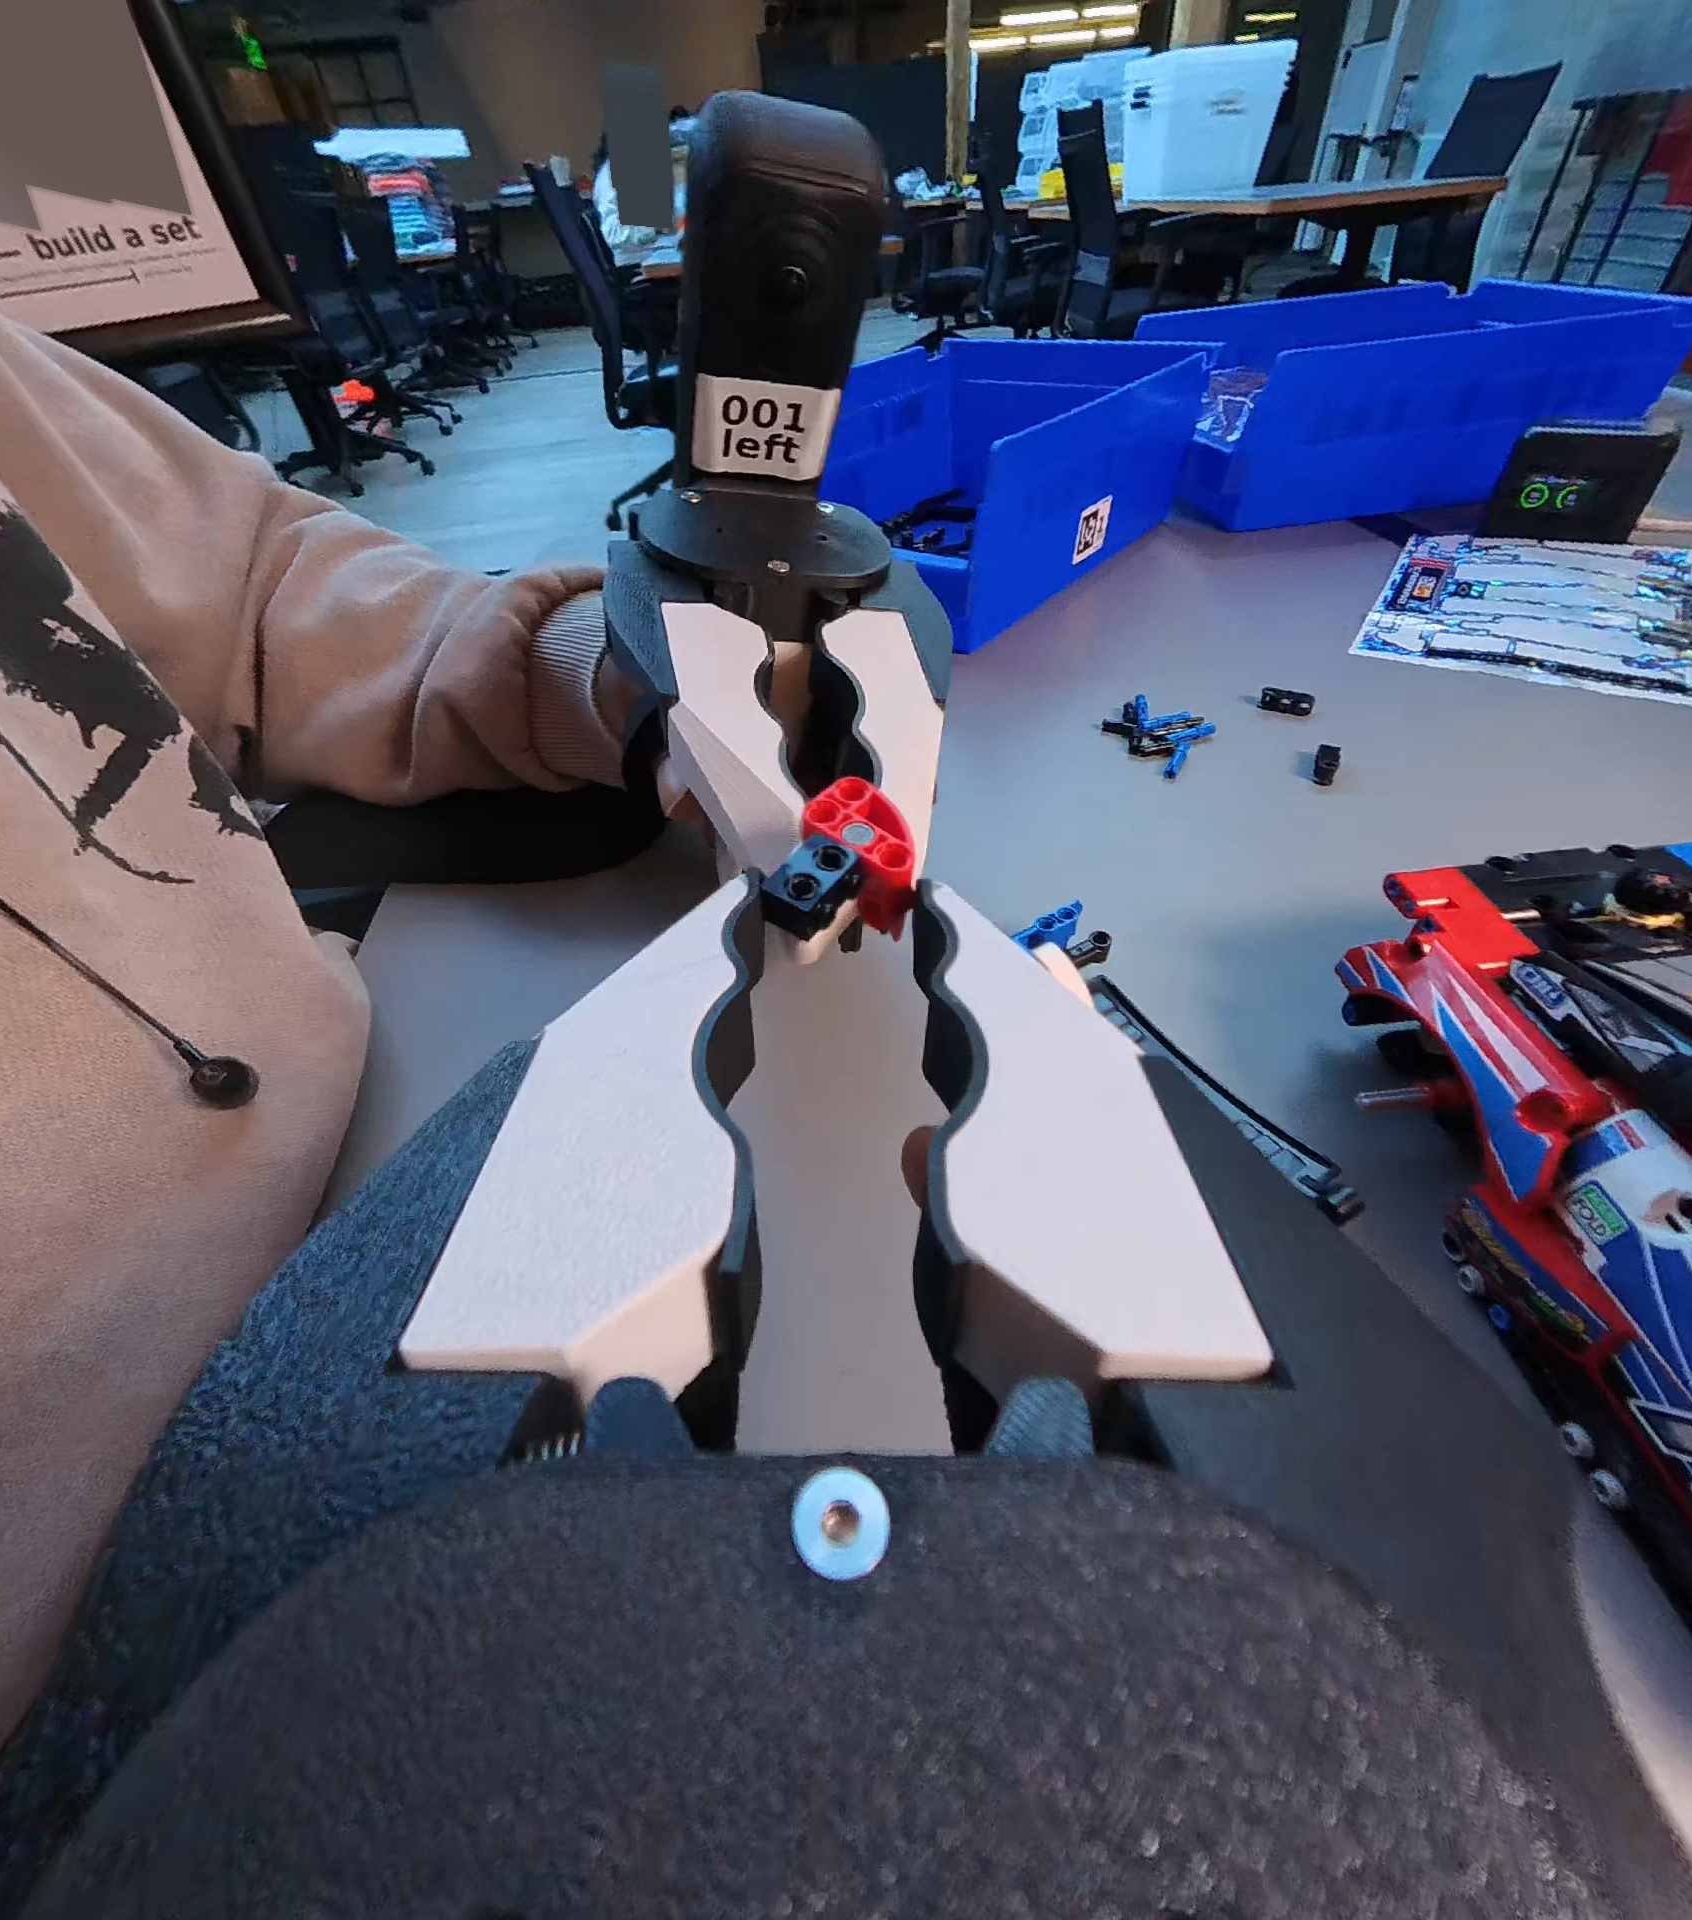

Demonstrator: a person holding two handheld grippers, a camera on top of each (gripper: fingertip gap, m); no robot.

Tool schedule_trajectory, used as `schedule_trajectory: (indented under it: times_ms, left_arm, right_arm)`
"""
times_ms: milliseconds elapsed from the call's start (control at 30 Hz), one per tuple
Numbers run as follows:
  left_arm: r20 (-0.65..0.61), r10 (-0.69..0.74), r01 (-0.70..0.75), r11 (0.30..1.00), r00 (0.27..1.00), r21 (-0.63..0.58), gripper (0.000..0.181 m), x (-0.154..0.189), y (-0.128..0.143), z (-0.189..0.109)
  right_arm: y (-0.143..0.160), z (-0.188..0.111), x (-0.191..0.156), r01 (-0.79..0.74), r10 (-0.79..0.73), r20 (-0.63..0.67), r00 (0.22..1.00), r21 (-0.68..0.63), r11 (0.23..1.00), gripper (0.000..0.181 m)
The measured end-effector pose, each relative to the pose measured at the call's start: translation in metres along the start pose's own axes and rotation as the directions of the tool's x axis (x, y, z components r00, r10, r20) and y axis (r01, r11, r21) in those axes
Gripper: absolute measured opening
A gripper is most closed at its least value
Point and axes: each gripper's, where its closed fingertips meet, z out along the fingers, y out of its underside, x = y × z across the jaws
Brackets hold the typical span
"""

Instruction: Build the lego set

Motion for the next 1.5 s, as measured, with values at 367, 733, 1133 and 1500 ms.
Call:
schedule_trajectory:
  times_ms: [367,733,1133,1500]
  left_arm:
    - [0.183,0.143,-0.140,0.990,0.973,-0.030,0.006,-0.019,-0.002,-0.006]
    - [0.059,-0.039,0.035,0.997,0.997,0.076,0.001,-0.012,-0.015,-0.012]
    - [0.019,-0.053,0.051,0.996,0.998,0.079,0.000,-0.006,-0.016,-0.011]
    - [0.032,-0.018,0.017,0.999,0.999,0.034,0.000,-0.005,-0.009,-0.008]
  right_arm:
    - [-0.009,0.008,0.018,-0.223,0.235,-0.094,0.967,0.127,0.967,0.026]
    - [-0.012,0.004,0.010,-0.199,0.206,-0.036,0.978,0.138,0.970,0.029]
    - [-0.012,0.005,0.006,-0.173,0.177,-0.022,0.984,0.131,0.976,0.023]
    - [-0.010,0.006,0.004,-0.143,0.146,-0.019,0.989,0.114,0.983,0.024]
